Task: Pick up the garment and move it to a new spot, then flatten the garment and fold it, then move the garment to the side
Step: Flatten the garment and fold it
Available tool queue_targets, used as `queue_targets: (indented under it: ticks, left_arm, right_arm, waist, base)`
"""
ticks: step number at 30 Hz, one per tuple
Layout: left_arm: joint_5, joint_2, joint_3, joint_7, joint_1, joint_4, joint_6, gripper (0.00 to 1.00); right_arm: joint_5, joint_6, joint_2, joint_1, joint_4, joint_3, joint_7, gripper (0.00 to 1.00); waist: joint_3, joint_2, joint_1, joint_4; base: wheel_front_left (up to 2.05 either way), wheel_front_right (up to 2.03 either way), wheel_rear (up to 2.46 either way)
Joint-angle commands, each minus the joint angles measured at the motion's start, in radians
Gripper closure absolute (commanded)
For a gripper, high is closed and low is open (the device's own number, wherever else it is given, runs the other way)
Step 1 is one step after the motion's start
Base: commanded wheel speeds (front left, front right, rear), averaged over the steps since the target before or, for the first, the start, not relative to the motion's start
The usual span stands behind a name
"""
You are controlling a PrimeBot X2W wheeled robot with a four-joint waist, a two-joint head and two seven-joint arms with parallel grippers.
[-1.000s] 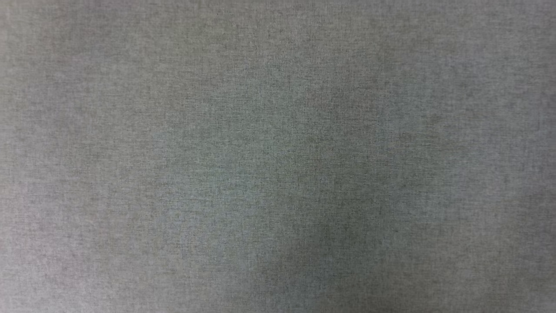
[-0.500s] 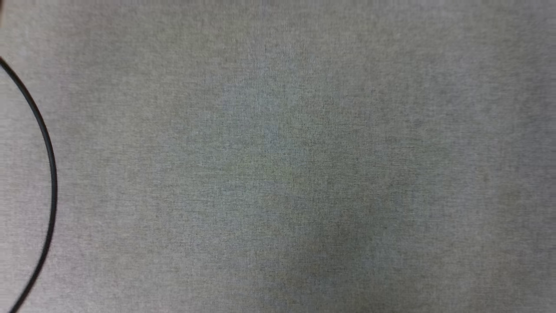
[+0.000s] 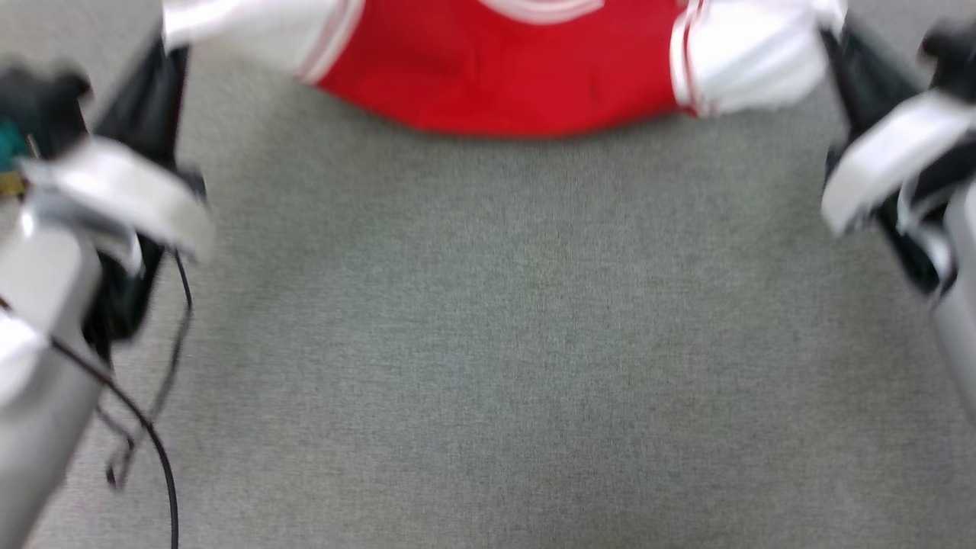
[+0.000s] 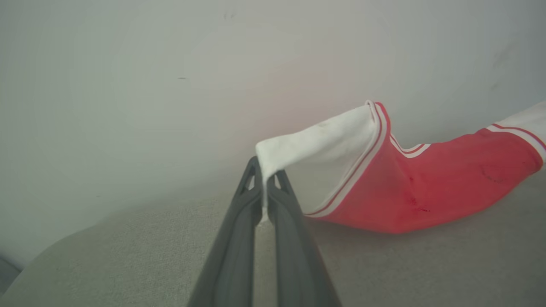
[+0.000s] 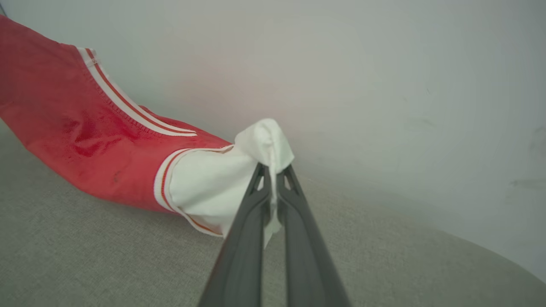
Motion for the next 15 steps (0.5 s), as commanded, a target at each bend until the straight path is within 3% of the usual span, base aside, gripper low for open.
queue_targets:
  ticks: [1,7,15]
  left_arm:
    - [-0.005,0.008,0.010,-0.007,0.062,-0.024,0.017,1.00]
    - [-0.058,0.036,0.025,-0.006,0.353,-0.104,0.060,1.00]
    - [-0.128,0.049,0.047,-0.006,0.626,-0.148,0.124,1.00]
  right_arm:
    - [0.011,-0.001,-0.012,0.055,-0.018,0.007,0.005,1.00]
    - [0.067,-0.002,-0.044,0.313,-0.087,-0.015,0.024,1.00]
    - [0.113,-0.002,-0.076,0.577,-0.106,-0.076,0.035,1.00]
  waist:
    - [-0.064,0.0000,0.0001,0.007]
    - [-0.159,0.0000,0.0001,0.002]
    - [-0.259,0.0000,0.0001,-0.005]
  base:
    - [0.00,0.00,0.00]
    - [0.00,0.00,0.00]
    - [0.00,0.00,0.00]
